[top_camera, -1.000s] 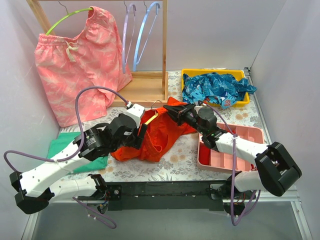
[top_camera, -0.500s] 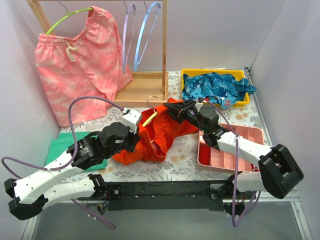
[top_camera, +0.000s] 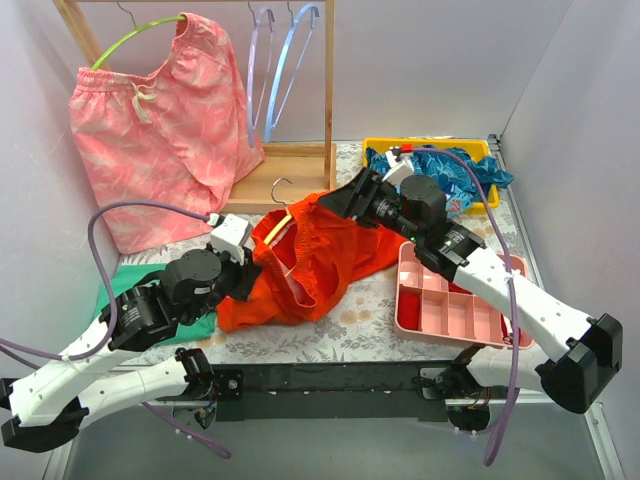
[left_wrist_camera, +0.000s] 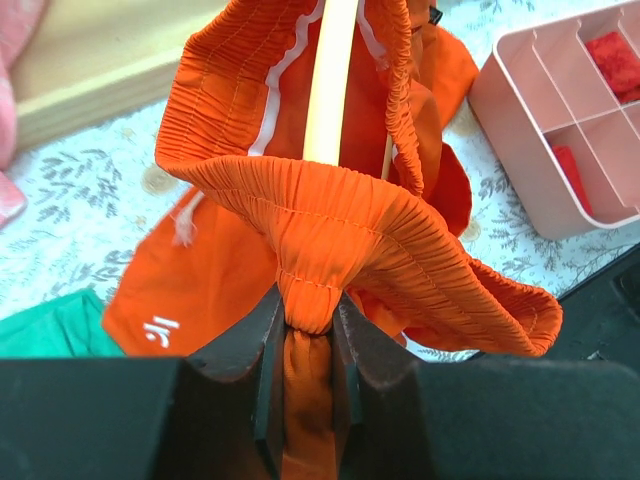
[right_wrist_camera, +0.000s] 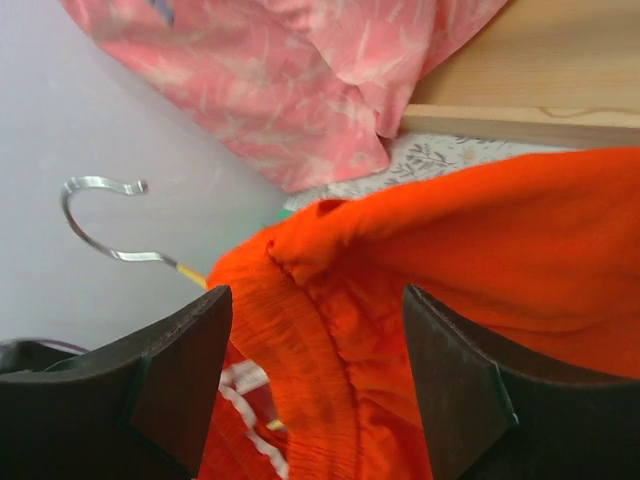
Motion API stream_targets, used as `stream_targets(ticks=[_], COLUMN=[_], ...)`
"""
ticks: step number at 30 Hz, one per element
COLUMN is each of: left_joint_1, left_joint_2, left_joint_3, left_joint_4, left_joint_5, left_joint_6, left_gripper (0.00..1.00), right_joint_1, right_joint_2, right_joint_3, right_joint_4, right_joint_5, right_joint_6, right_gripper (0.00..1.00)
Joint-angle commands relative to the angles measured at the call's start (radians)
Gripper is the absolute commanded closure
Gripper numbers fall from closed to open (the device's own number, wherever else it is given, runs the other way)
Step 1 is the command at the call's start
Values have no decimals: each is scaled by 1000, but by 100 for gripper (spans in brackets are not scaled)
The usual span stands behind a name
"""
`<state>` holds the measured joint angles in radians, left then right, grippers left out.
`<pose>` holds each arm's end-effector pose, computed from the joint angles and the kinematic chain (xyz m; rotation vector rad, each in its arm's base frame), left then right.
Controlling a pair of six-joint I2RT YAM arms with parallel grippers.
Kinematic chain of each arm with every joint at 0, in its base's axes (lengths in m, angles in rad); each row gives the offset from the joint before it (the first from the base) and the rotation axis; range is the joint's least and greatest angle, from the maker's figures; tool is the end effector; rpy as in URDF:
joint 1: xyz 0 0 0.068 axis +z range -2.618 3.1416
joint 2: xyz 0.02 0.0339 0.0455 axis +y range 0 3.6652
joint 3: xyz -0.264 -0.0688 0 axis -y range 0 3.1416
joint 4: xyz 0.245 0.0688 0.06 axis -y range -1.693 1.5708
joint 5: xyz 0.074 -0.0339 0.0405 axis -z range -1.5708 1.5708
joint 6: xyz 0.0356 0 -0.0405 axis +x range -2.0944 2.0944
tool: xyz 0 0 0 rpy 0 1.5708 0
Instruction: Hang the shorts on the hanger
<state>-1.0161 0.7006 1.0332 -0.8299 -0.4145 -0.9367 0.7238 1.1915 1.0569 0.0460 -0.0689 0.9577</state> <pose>0.0774 -0.0977 0.3696 -0.1793 2.1102 -0.7885 0.2098 0.1887 0.3756 0.1570 1.8329 1.2961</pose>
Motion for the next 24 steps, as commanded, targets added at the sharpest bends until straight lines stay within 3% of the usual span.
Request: stream_targets(ticks=[1, 2, 11, 15, 17, 18, 19, 22, 24], left_joint_1=[4, 4, 4, 4, 2, 2, 4, 2, 4], left_joint_2=[-13, -7, 2, -9, -18, -16, -15, -18, -19], left_joint_3=[100, 109, 172, 183, 188, 188, 195, 199, 199], left_joint_4=[35, 22, -29, -40, -54, -60, -75, -95, -104], left_joint_5=[-67, -70, -81, -63, -60, -61, -72, -82, -93], left_joint_6=[64, 71, 107, 108, 111, 111, 111, 118, 119], left_gripper=[100, 100, 100, 100, 100, 100, 100, 100, 100], right_joint_1=[222, 256, 459, 462, 462, 460, 460, 450, 422], right_joint_2=[25, 37, 157, 221, 232, 234, 240, 240, 238], right_joint_3=[156, 170, 348, 419, 445, 463, 483, 570, 641], right_joint_4=[-245, -250, -313, -374, -376, -382, -415, -455, -505], right_joint_5=[286, 378, 627, 698, 718, 734, 779, 855, 874], right_joint_6=[-476, -505, -708, -691, -692, -692, -686, -708, -714], right_gripper=[24, 23, 18, 24, 42, 58, 86, 99, 99])
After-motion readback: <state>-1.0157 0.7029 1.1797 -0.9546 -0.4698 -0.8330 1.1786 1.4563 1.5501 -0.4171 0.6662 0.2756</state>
